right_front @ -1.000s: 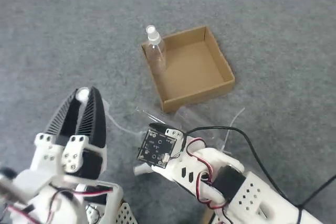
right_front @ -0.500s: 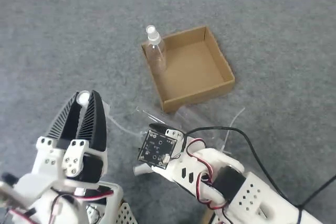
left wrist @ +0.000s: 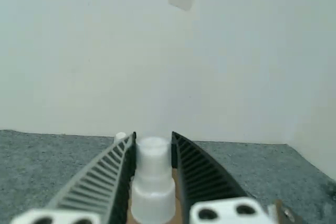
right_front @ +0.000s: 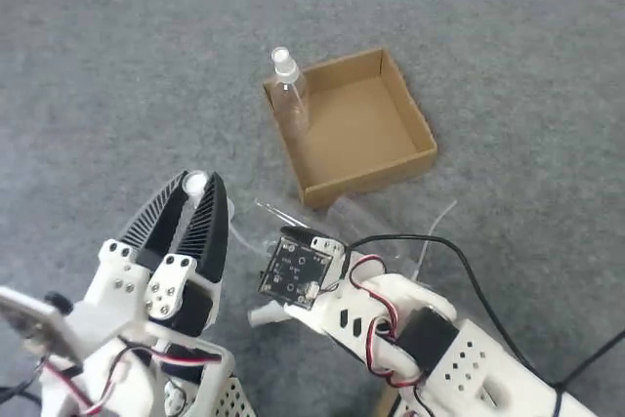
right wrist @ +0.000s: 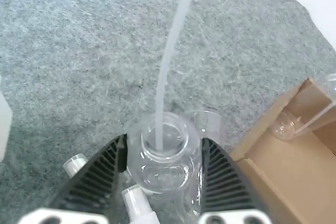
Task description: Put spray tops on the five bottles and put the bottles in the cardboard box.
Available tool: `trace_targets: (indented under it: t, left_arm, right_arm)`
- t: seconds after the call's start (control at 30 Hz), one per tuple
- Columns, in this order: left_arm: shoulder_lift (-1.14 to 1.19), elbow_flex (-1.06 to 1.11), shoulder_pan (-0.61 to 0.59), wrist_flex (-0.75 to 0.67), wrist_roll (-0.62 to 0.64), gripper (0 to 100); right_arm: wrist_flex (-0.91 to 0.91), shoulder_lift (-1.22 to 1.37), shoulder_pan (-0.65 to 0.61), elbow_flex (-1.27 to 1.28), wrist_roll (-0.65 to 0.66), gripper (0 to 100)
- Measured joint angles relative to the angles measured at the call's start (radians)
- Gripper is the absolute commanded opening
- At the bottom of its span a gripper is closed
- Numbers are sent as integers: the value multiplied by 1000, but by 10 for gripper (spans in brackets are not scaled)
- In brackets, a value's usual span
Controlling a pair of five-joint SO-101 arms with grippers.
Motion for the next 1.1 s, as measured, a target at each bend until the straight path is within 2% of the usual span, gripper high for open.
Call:
trace_targets:
  t: [0.3,0.57,1.1]
  left_arm:
    - [0,28,8,8,-14,11]
    - [0,109,157,8,-95,12]
    - [0,118,158,8,-101,12]
  right_arm:
    - [-12,0,12,0,-31,17]
    - [-12,0,14,0,-37,17]
    - [-12,0,15,0,-38,17]
